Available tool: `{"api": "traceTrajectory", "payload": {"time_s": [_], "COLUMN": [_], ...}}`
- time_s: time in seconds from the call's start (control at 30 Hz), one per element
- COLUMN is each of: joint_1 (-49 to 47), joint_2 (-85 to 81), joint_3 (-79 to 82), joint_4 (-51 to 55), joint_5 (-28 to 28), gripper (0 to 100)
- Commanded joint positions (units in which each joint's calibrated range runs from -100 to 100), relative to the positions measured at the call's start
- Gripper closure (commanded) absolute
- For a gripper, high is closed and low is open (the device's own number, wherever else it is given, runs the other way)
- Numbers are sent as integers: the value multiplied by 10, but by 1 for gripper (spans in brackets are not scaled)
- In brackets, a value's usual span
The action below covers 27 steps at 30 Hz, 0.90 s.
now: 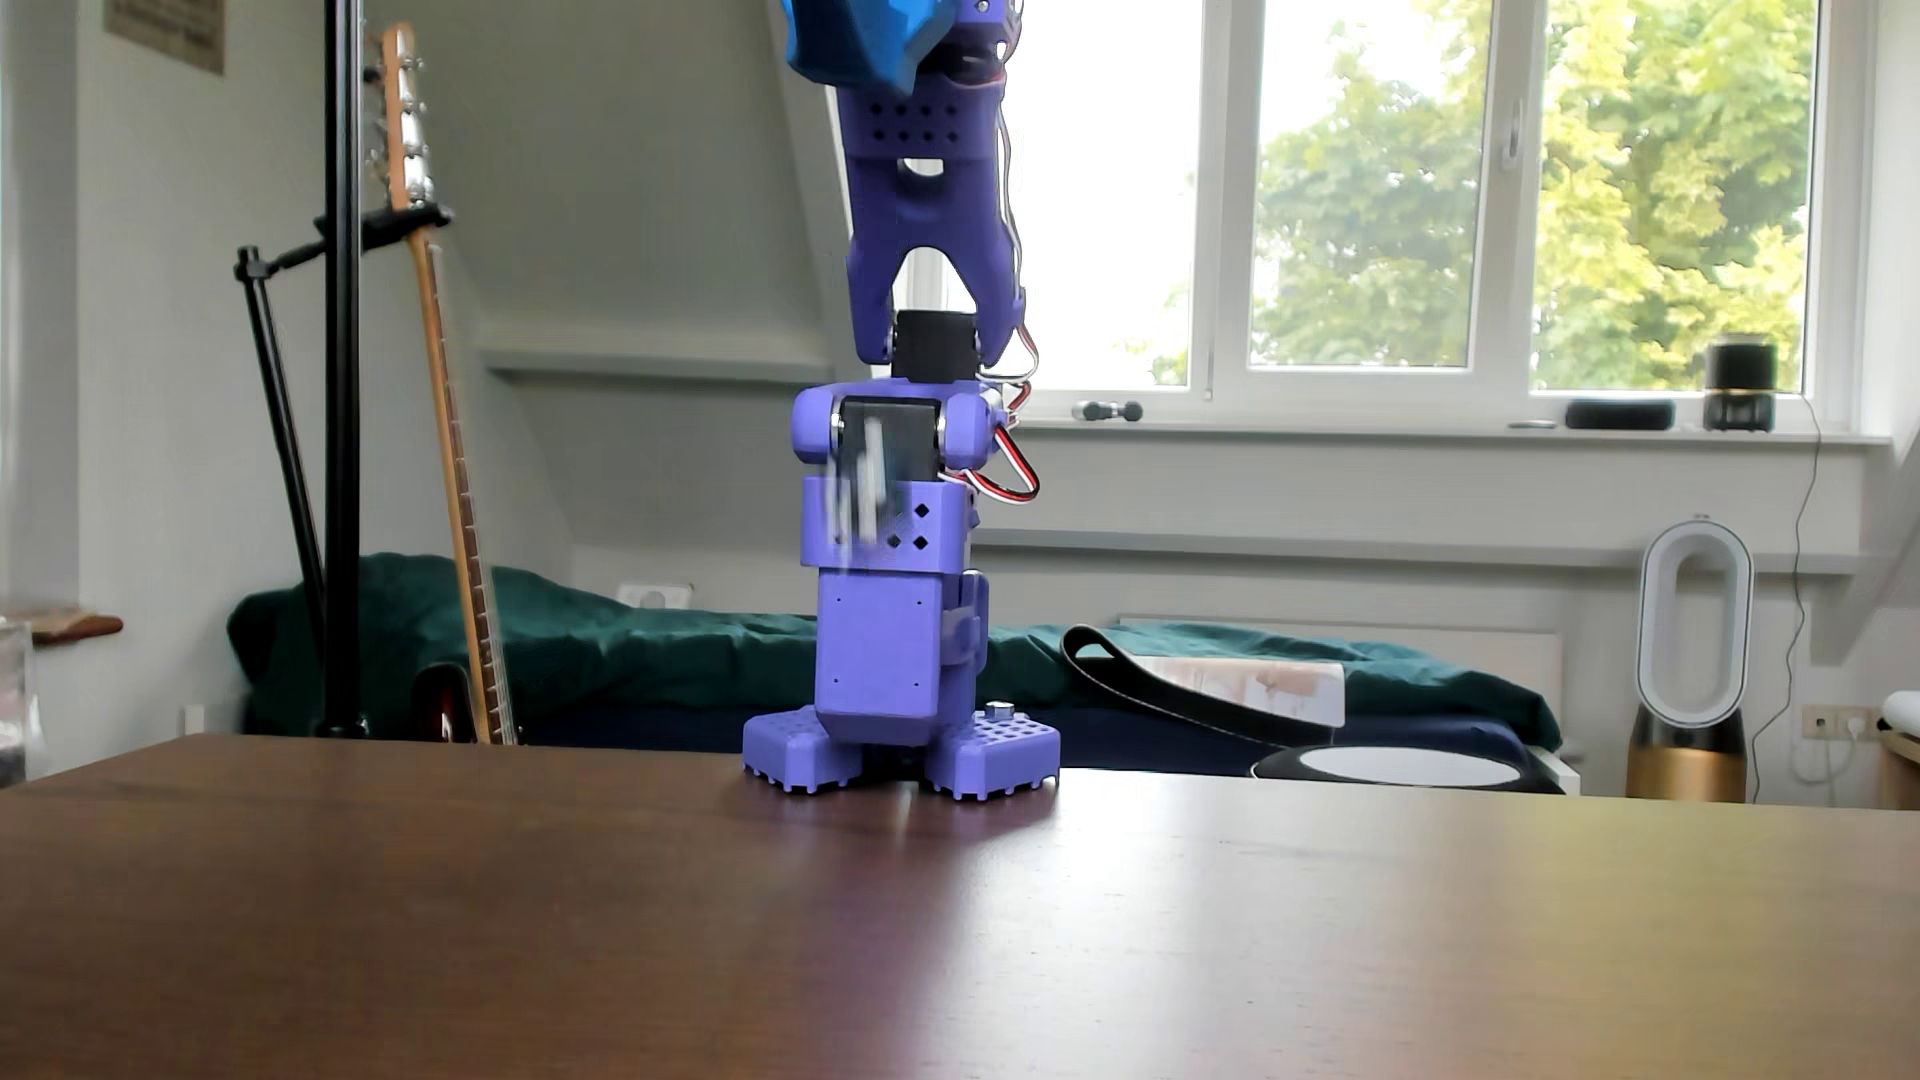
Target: Grab the blue dice
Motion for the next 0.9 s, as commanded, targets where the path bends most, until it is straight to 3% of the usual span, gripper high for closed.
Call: {"api": "traceTrajectory", "payload": {"time_s": [0.0, 0.43, 0.6, 0.7, 0.87], "joint_1": [3, 14, 27, 25, 28], "joint_2": [-1, -7, -6, -6, -5], "joint_3": [-9, 84, 157, 196, 247], "joint_4": [0, -1, -8, 0, 0], "joint_5": [3, 3, -2, -4, -58], "gripper": [82, 83, 98, 97, 98]}}
